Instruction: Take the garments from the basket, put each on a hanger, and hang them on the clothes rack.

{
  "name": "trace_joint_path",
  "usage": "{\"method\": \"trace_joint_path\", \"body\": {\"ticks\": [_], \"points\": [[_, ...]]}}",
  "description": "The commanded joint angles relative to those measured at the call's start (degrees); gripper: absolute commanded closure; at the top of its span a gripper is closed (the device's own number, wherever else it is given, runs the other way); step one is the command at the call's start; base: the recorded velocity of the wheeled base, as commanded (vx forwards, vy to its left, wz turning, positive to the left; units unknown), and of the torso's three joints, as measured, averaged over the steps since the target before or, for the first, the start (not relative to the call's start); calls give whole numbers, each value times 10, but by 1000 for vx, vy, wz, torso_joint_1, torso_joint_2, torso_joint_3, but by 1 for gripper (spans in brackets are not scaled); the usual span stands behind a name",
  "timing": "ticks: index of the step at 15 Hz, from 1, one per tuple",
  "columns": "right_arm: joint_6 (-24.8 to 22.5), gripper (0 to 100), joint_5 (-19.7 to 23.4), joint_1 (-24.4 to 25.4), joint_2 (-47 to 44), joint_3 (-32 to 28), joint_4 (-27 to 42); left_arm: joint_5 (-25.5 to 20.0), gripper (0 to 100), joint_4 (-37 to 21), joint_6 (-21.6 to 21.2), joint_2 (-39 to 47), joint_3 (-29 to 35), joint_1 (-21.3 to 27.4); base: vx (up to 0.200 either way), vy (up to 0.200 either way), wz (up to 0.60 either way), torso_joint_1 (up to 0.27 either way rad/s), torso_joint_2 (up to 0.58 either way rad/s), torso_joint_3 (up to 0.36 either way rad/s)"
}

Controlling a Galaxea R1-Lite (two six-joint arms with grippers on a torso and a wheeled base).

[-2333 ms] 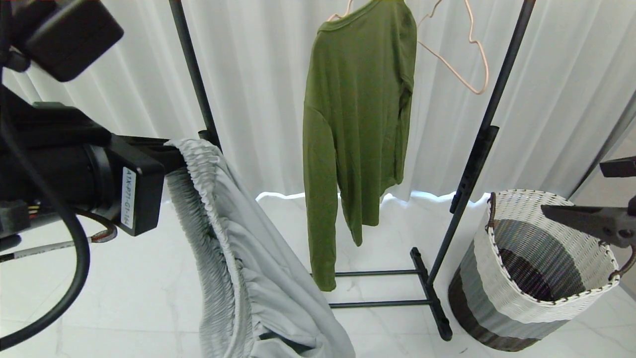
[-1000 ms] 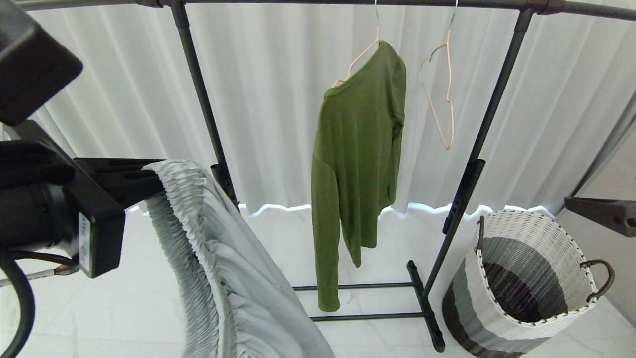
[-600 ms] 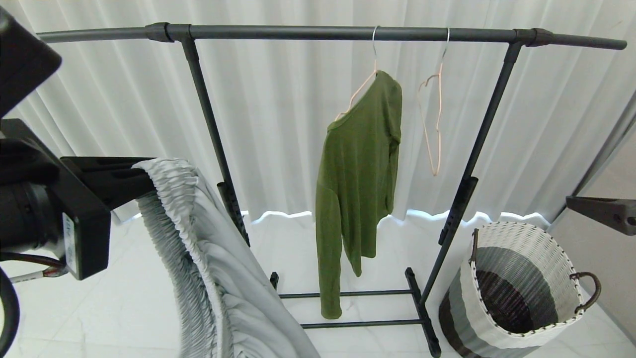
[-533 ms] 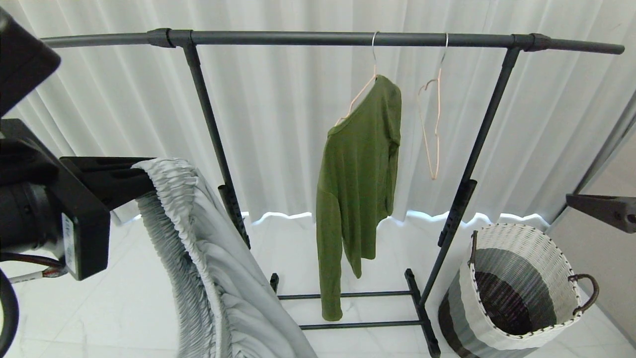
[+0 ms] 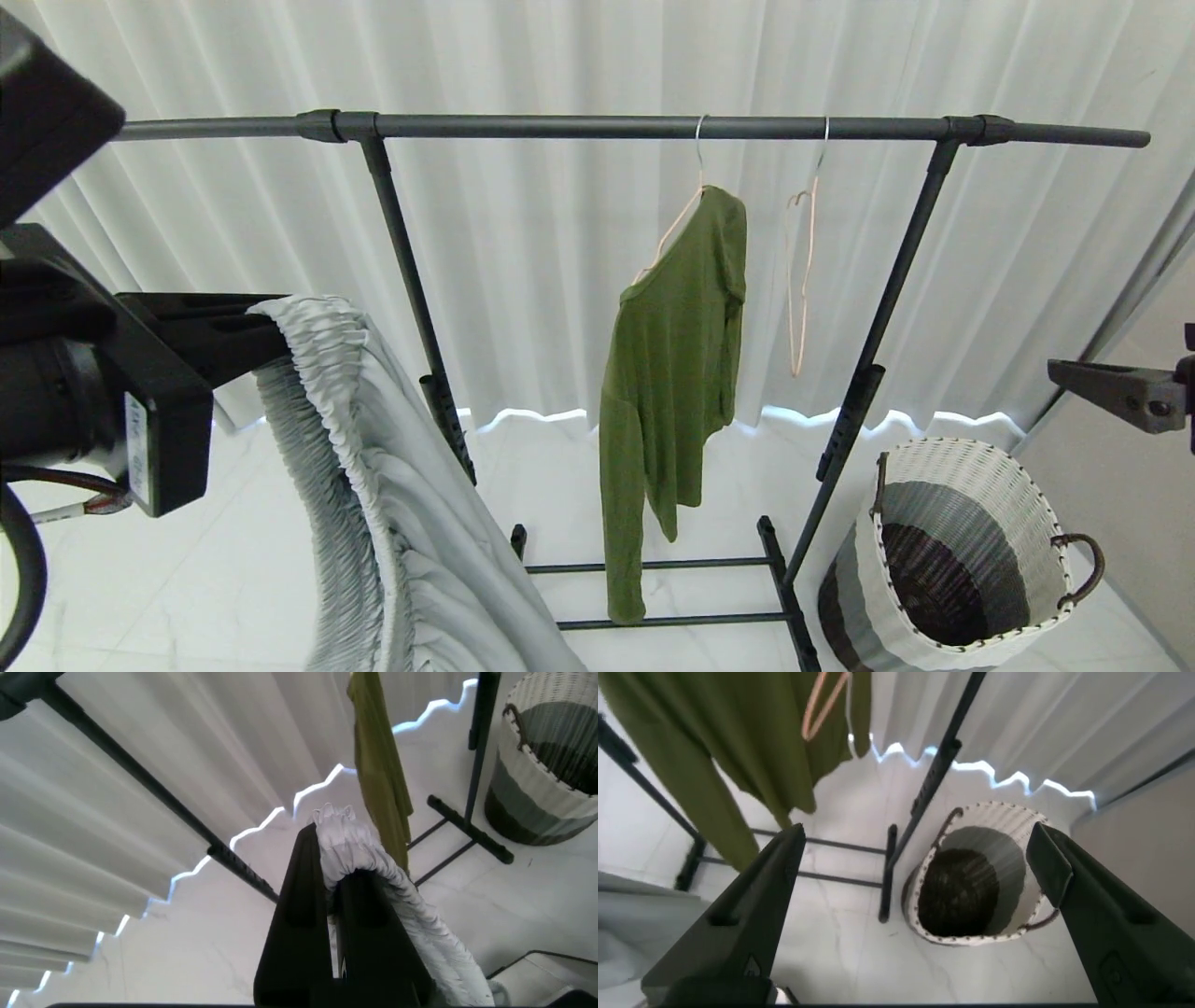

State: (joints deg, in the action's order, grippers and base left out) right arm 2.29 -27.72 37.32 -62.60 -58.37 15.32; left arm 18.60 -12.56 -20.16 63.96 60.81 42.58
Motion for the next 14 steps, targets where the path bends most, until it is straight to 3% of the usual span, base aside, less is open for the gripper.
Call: {"method": "trace_joint_path", "body": {"ticks": [1, 13, 14], "points": [[-1, 0, 0, -7, -2, 8, -8, 1, 100, 0, 0, 3, 0, -2, 200, 0, 0, 27, -36, -27], [-1, 0, 1, -21, -2, 19, -9, 0, 100, 0, 0, 2, -4, -2, 200, 0, 0, 6, -1, -1], [-1, 0, 2, -28, -2, 30, -10, 0, 100, 0, -1, 2, -6, -2, 0, 0, 0, 0, 0, 0]]}}
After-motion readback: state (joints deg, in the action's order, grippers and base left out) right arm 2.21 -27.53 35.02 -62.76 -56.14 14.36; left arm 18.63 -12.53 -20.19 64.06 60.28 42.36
